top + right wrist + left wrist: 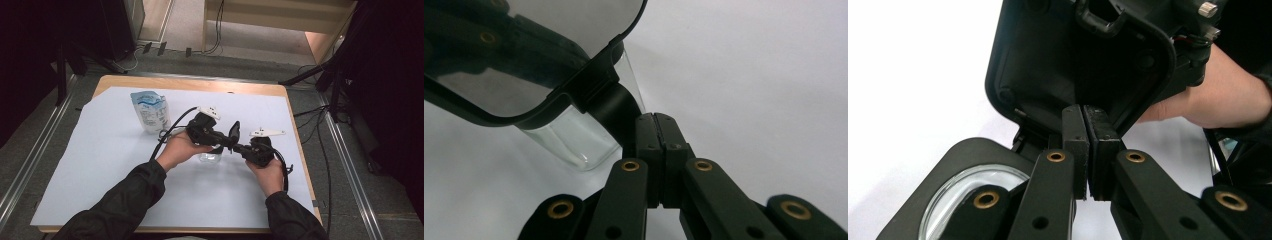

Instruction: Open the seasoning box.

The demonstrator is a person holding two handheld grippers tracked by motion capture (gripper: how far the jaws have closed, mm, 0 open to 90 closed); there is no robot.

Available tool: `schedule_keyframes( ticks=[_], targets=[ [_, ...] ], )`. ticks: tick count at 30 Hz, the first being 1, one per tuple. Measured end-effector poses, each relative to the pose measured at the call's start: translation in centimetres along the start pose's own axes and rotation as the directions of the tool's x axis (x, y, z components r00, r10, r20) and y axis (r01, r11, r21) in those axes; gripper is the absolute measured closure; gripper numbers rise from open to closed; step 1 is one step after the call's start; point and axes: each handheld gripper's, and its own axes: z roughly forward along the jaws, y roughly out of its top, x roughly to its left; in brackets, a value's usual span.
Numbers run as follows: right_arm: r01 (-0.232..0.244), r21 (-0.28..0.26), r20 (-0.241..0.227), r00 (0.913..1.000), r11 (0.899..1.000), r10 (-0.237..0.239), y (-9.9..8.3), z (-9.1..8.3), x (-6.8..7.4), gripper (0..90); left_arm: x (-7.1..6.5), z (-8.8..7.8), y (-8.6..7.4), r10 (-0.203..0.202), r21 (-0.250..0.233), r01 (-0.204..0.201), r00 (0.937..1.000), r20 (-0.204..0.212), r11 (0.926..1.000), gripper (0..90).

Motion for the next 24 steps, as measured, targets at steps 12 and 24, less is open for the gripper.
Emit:
schedule_keyframes(
  ticks=[12, 24],
  targets=[
    [0.002, -0.033, 0.021, 0.9998, 0.999, -0.001, 0.1, -1.7, -1.2, 84.1, 0.9, -2.0, -0.9, -0.05, -0.006, 0.049, 0.9984, -0.025, 0.9988, 81.7],
    [0.045, -0.03, 0.001, 0.999, 0.999, -0.045, 0.2, -2.7, -1.1, 67.0, 1.0, -4.3, -2.1, -0.075, -0.009, 0.074, 0.9951, -0.066, 0.9972, 61.8]
  ],
)
